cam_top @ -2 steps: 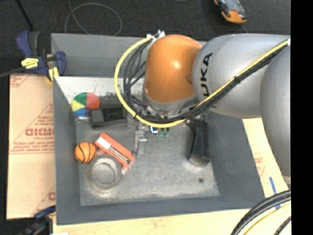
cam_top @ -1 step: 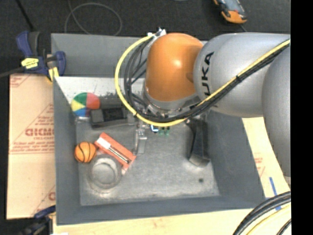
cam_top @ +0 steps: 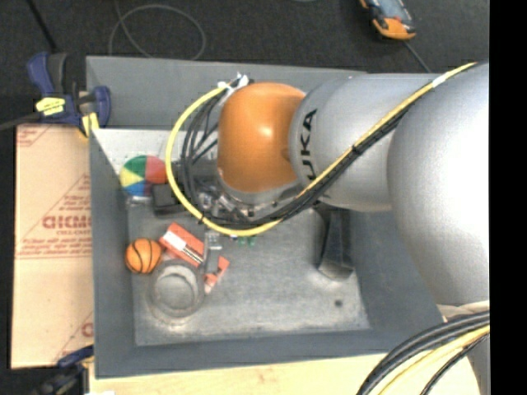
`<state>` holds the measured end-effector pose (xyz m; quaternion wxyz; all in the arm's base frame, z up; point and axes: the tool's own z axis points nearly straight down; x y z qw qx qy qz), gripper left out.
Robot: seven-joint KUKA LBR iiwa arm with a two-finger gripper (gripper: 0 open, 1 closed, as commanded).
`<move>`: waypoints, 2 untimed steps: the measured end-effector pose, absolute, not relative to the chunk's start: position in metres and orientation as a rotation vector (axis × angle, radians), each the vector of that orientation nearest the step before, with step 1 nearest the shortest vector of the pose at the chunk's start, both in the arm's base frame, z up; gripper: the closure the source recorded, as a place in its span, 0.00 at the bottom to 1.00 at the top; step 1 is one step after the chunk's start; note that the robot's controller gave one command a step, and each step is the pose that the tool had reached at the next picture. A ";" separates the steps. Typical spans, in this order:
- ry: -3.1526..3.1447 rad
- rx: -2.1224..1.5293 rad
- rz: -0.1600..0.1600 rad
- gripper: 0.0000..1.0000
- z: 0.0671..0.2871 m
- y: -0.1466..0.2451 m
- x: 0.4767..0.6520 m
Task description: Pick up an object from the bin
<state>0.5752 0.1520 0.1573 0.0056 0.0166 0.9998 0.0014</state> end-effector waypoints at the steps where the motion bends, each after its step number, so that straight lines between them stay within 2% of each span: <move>1: 3.135 0.152 0.003 0.00 0.106 0.178 0.539; 2: 3.141 0.002 -0.002 1.00 0.098 0.190 0.546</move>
Offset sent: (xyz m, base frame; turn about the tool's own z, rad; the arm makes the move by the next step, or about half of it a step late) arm -0.0281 0.0396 -0.0580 -0.0354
